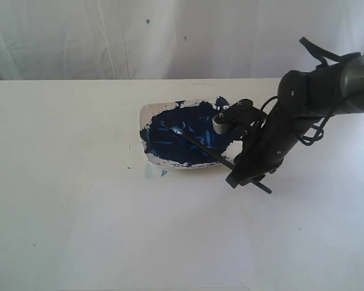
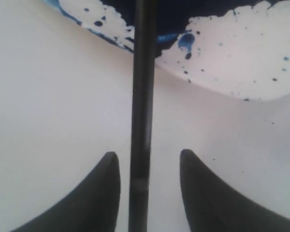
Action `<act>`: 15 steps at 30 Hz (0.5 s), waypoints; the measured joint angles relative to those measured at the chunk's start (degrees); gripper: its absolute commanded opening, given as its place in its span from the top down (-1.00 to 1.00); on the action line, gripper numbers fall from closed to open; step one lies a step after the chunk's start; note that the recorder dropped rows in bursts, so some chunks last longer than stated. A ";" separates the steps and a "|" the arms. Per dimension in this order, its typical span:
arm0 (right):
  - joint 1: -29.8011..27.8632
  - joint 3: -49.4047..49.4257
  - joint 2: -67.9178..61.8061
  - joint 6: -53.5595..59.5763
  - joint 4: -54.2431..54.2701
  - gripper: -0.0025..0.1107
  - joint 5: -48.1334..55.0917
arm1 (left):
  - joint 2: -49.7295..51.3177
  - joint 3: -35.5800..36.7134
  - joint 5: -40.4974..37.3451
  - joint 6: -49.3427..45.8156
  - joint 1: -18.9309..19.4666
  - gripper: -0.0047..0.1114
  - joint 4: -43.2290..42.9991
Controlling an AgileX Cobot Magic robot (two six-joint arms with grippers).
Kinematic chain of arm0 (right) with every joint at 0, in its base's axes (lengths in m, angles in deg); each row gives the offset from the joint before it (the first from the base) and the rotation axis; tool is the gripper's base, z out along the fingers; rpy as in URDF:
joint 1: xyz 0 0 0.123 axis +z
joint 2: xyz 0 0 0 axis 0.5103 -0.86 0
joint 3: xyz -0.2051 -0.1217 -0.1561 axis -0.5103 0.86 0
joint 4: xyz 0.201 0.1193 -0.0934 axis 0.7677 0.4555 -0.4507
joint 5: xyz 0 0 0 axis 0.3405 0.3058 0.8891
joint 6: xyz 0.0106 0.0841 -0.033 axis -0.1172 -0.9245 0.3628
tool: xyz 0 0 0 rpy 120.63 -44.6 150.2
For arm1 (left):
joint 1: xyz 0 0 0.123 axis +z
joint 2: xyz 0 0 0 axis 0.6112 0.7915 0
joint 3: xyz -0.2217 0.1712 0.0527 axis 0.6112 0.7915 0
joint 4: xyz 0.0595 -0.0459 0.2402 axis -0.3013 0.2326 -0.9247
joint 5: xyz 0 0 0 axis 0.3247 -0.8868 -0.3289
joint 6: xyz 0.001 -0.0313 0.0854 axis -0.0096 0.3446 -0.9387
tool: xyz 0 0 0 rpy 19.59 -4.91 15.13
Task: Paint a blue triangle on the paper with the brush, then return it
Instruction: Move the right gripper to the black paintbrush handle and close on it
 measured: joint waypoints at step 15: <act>0.00 0.00 0.00 -1.17 -3.76 0.69 1.23 | 0.00 0.00 0.00 0.00 0.00 0.92 0.00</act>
